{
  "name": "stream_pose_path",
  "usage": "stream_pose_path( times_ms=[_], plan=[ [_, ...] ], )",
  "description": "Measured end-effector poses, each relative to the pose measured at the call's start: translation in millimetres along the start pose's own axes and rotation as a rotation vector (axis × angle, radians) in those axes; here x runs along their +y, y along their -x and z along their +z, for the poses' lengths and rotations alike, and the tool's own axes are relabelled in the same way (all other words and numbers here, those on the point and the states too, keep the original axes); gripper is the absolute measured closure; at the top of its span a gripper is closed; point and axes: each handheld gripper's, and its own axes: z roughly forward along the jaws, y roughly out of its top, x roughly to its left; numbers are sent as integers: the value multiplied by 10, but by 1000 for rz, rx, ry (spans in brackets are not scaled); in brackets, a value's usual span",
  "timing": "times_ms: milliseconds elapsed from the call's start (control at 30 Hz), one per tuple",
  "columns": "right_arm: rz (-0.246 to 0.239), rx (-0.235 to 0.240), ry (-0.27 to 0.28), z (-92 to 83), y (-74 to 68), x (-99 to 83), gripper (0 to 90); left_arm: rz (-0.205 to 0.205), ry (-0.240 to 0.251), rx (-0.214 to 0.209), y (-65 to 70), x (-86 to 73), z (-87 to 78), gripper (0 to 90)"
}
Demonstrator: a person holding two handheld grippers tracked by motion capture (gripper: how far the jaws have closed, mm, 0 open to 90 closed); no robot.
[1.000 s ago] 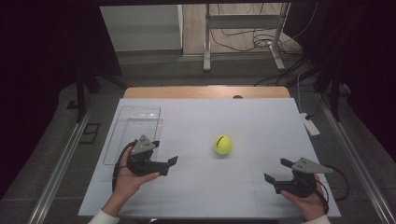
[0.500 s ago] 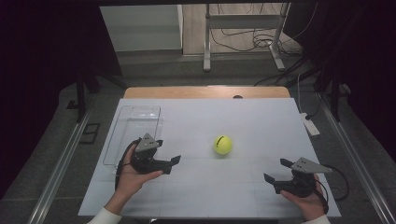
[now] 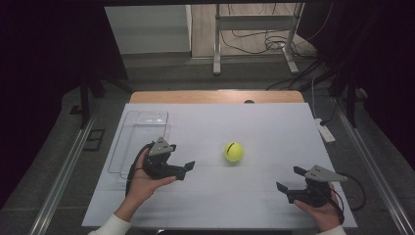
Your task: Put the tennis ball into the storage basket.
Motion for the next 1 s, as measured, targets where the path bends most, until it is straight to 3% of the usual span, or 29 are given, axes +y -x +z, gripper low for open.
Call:
stream_pose_path(
  times_ms=[1000],
  plan=[
    [0, -2, -3, 6, 11, -6, 105, 28, -27, -43, 94, 216, 243, 101]
  ],
)
